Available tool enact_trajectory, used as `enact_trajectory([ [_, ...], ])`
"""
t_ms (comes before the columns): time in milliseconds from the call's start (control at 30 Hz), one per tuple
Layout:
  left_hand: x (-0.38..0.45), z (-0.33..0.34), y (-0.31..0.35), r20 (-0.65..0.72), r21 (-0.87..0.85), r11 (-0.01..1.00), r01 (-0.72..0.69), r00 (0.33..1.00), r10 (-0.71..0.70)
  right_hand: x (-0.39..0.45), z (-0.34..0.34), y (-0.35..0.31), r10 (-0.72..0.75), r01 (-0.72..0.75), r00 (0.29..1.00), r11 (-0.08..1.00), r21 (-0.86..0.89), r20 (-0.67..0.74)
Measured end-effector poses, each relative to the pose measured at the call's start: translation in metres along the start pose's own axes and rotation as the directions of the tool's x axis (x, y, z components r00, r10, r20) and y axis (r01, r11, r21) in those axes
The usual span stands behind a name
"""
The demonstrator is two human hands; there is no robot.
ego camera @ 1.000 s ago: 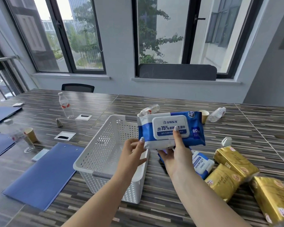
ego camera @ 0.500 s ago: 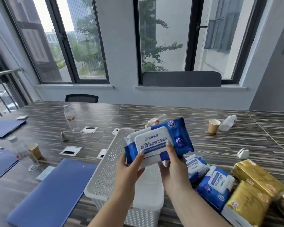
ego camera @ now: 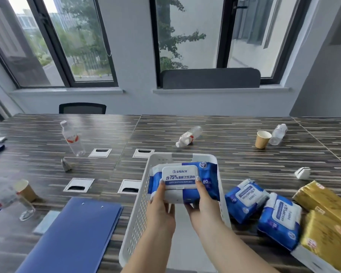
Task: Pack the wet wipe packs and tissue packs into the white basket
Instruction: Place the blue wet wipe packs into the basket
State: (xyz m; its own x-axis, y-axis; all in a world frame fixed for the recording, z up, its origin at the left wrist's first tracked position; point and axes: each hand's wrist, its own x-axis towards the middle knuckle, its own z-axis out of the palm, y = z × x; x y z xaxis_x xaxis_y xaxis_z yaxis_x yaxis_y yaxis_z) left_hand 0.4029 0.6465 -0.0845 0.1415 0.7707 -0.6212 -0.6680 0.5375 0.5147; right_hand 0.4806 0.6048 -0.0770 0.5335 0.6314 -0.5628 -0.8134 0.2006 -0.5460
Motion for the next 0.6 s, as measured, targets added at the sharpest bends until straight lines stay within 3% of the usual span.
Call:
enact_trajectory([
  [167, 0.040, 0.000, -0.005, -0.130, 0.067, 0.988, 0.138, 0.983, -0.129, 0.036, 0.008, 0.018, 0.007, -0.016, 0.985, 0.999, -0.052, -0.174],
  [433, 0.101, 0.002, -0.016, -0.323, 0.214, 0.951, 0.225, 0.935, -0.149, 0.104, 0.004, 0.042, 0.025, -0.066, 0.951, 0.990, -0.123, -0.308],
  [600, 0.132, -0.006, -0.023, -0.368, 0.247, 0.943, 0.225, 0.921, -0.123, 0.133, -0.008, 0.054, 0.086, -0.117, 0.953, 0.989, -0.092, -0.289],
])
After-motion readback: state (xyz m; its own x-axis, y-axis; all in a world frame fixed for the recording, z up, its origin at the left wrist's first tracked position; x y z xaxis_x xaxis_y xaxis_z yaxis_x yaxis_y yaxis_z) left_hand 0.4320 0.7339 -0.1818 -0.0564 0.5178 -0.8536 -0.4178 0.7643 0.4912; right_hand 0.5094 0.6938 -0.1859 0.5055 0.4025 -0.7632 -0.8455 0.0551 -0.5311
